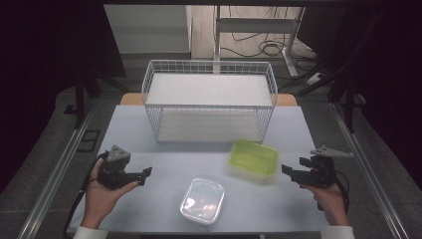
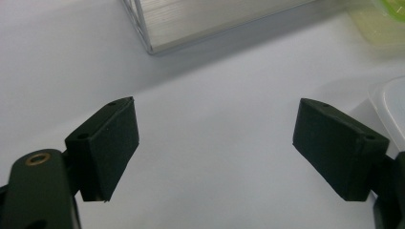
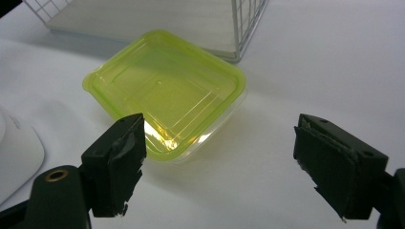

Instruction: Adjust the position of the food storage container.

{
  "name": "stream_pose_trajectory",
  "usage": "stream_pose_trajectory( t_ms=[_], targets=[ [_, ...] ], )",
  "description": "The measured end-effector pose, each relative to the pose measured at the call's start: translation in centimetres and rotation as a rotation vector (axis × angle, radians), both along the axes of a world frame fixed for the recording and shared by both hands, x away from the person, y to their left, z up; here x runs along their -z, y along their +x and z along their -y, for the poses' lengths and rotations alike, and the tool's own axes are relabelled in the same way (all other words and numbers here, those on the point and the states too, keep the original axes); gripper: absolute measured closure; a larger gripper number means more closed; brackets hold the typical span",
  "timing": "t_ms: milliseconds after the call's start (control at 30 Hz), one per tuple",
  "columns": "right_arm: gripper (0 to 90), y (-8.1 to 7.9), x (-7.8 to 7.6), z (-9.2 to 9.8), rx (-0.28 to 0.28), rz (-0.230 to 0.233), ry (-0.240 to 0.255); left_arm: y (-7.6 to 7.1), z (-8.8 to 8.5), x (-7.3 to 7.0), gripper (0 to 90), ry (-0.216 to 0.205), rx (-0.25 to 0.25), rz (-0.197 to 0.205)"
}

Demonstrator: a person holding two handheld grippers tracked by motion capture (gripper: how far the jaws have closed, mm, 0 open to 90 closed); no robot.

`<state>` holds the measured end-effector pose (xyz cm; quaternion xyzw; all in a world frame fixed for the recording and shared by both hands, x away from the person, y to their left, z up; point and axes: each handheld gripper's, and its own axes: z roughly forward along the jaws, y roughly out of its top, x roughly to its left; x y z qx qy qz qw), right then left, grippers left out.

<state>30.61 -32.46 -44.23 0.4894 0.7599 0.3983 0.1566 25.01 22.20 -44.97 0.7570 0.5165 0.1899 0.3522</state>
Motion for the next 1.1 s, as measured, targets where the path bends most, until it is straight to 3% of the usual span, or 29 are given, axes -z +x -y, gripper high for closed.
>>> stream_pose_trajectory(
  t_ms=[167, 267, 533, 600, 800, 1033, 1100],
  targets=[
    [18.9, 0.3, 0.4, 0.0, 0.005, -0.024, -0.017, 0.2, 0.2, 0.4, 13.1, 0.038, 0.012, -0.011],
    [20.2, 0.5, 0.5, 0.1, 0.022, -0.033, -0.02, 0.6, 0.4, 0.7, 13.5, 0.022, 0.034, -0.033],
    [23.0, 0.4, 0.4, -0.3, 0.029, -0.05, -0.032, 0.3, 0.2, 0.6, 14.3, 0.028, 0.028, -0.016],
    [24.4, 0.7, 0.3, -0.6, 0.041, -0.054, -0.044, 0.2, -0.1, 0.8, 14.4, -0.009, 0.034, -0.025],
    [27.1, 1.0, 0.7, -0.7, 0.054, -0.073, -0.047, 0.4, -0.9, 1.0, 14.5, -0.029, -0.001, -0.034],
    [32.2, 1.3, 1.6, -0.3, 0.084, -0.123, -0.063, 0.4, -0.8, 1.0, 14.6, -0.027, -0.001, -0.038],
    [37.3, 1.4, 1.5, 0.1, 0.1, -0.128, -0.045, 0.3, -0.7, 1.1, 14.4, -0.016, 0.003, -0.04]
  ],
)
